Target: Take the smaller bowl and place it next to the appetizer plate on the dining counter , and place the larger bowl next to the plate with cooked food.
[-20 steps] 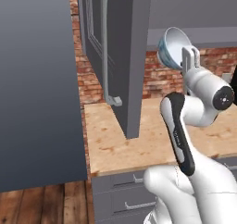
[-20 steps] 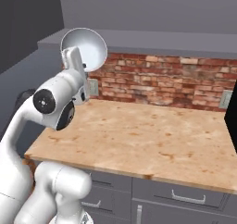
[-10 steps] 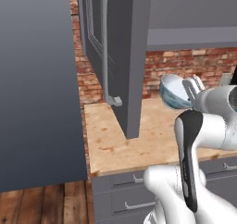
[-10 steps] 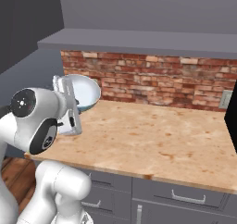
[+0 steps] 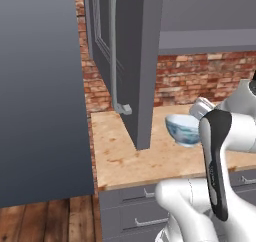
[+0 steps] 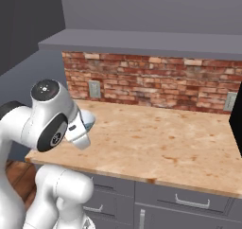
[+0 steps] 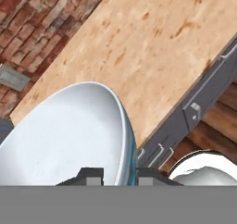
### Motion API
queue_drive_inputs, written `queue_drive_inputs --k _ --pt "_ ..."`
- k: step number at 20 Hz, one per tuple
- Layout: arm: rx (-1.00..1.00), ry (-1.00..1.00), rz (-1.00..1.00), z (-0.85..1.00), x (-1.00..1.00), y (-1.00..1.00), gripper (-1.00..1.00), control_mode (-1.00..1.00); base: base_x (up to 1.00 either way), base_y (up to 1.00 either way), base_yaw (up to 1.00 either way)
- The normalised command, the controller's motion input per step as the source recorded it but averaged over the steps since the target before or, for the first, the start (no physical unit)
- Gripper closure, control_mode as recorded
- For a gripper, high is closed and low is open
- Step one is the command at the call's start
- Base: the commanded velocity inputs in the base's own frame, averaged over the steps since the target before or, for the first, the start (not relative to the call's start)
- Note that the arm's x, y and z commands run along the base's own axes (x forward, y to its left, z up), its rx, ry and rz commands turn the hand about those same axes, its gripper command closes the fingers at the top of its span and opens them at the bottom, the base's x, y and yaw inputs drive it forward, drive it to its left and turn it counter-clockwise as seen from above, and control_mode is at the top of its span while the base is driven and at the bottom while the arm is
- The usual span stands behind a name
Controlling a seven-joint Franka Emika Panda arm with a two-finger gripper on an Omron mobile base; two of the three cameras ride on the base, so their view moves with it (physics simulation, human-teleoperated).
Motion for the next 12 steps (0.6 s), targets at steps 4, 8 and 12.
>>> queue_drive_inputs --k 4,8,12 --pt "-0.09 0.00 0.30 -0.29 0.00 0.02 1.00 -1.00 0.00 0.00 0.00" --pt "-0.13 -0.06 0.23 -0.09 -0.21 0.17 1.00 -1.00 0.00 0.00 0.00" --pt "-0.14 0.00 0.23 -0.10 -0.26 0.19 1.00 -1.00 0.00 0.00 0.00"
